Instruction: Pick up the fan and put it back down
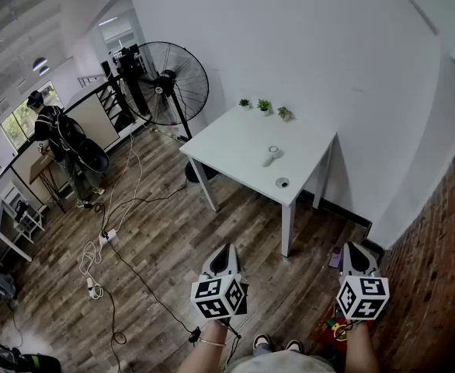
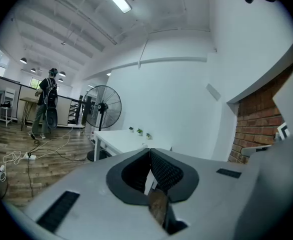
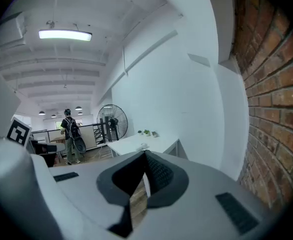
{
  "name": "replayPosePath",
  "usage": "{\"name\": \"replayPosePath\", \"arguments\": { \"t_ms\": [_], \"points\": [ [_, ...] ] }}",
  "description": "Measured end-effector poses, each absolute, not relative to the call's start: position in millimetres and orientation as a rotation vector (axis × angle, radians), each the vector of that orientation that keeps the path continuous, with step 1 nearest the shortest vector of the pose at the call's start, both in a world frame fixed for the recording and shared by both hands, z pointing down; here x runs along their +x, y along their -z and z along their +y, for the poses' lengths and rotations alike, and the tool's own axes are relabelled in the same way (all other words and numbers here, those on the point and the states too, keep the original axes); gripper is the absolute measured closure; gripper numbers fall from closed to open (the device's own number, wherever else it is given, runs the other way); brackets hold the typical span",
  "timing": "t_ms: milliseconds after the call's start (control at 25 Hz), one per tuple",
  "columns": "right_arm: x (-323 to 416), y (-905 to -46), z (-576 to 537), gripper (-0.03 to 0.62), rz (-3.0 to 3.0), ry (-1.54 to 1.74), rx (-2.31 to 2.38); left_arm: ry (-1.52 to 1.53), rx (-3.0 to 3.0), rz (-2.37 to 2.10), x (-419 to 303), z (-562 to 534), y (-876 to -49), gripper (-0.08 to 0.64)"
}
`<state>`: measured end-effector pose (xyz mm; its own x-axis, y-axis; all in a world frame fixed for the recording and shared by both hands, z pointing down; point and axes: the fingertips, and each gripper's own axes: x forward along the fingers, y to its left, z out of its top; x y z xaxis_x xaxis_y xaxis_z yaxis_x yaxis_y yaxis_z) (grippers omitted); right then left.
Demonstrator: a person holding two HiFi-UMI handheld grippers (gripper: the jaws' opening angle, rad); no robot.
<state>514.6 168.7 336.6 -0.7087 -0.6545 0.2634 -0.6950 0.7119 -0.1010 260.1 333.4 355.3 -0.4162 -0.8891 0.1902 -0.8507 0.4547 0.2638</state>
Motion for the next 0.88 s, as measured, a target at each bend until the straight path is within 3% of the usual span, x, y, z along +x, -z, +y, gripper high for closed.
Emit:
{"name": "replayPosePath", "arguments": {
  "t_ms": [880],
  "points": [
    [508,-337,173,0.591,-2.743,-0.314,1.069,0.164,1.435,-2.444,250,351,-358,0.548]
  ]
}}
